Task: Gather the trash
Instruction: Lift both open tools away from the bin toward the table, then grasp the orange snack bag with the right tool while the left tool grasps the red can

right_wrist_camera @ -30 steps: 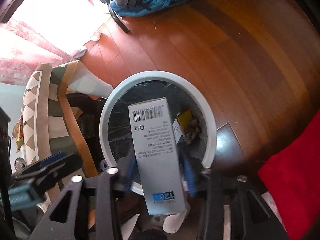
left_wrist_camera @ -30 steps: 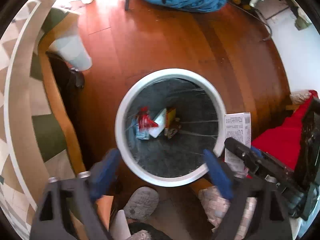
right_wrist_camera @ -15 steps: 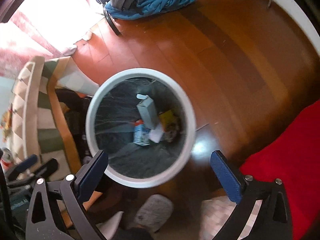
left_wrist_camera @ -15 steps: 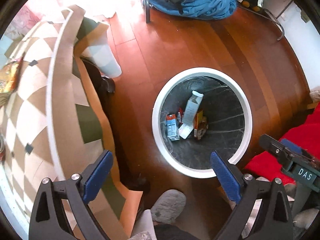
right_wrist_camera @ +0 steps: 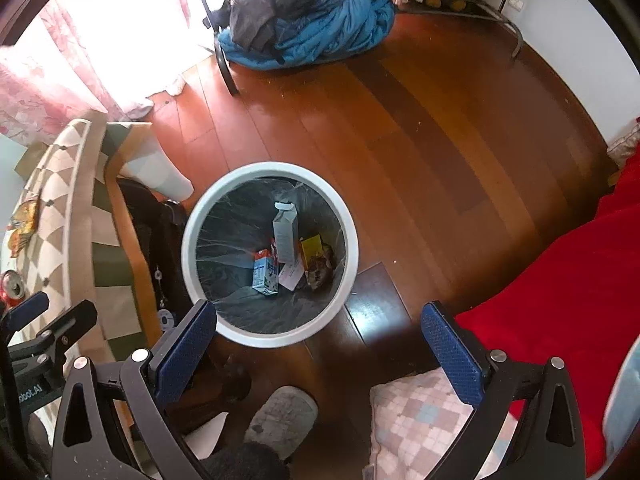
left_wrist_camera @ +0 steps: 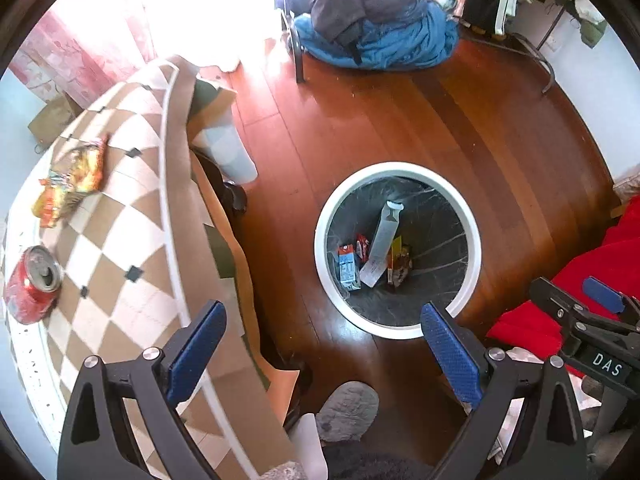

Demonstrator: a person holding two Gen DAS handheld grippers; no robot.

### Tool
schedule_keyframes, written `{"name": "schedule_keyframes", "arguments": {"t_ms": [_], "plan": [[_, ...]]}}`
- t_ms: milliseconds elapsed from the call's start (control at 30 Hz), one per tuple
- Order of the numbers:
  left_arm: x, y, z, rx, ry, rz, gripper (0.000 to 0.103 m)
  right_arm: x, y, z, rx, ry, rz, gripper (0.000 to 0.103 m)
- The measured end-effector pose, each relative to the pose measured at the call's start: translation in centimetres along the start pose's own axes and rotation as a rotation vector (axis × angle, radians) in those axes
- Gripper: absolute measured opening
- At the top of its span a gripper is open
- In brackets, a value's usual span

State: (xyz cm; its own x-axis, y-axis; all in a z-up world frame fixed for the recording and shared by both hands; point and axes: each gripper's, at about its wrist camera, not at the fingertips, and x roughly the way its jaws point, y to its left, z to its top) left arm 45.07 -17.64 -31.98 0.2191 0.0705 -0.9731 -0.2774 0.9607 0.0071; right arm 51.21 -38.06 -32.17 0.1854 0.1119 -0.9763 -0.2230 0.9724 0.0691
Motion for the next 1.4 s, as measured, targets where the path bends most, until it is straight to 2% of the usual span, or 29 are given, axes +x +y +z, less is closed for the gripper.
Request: {"name": "schedule_keyframes", "arguments": {"t_ms": [233, 400, 533, 667, 800, 867, 967, 1067, 1233, 1300, 1400], "plan": [[-5.5, 0.8, -0.4, -0.001, -0.088, -0.028, 0.1, -6.2, 1.0, -0.5, 0.004, -0.075, 0.039, 0.103], [-10.9, 3.0, -0.8, -0.034, -0.17, -0.05, 0.1, -11.8, 3.0, -0.6, 0.024, -0.145, 0.124, 0.103], [-14.6, 7.3, -1.7, -0.107, -0.235, -0.053, 0.1, -14.6, 7.0, -0.9, -0.022, -0.175, 0.194, 0.103], [-15.6, 14.7, -3.9, -0.24, -0.247, -0.029, 0.1, -14.4, 13.4, -1.8, -0.114, -0.149, 0.245, 0.103], [-13.1, 23.6, -7.7, -0.41, -0.196, 0.007, 0.1, -10.9, 21.1, -2.7, -0.181, -0.077, 0.308, 0.103], [-11.1, 27.6, -9.6, -0.52, -0.159, -0.009, 0.1, -9.0, 24.6, -2.8, -0.203, -0.046, 0.34, 0.103], [-7.5, 33.0, -12.0, -0.711, -0.108, -0.089, 0.099, -5.6, 29.5, -2.0, -0.219, 0.013, 0.371, 0.103], [-4.7, 35.1, -12.3, -0.815, -0.081, -0.172, 0.098, -2.2, 33.4, -0.6, -0.234, 0.051, 0.364, 0.103], [-0.4, 37.4, -11.3, -1.034, -0.054, -0.357, 0.098, 2.1, 37.8, 2.7, -0.27, 0.074, 0.321, 0.103], [0.9, 38.1, -10.4, -1.083, -0.048, -0.401, 0.098, 3.1, 38.9, 3.9, -0.285, 0.079, 0.304, 0.103], [2.3, 38.9, -9.2, -1.151, -0.058, -0.414, 0.096, 4.8, 40.6, 5.6, -0.329, 0.084, 0.284, 0.103]]}}
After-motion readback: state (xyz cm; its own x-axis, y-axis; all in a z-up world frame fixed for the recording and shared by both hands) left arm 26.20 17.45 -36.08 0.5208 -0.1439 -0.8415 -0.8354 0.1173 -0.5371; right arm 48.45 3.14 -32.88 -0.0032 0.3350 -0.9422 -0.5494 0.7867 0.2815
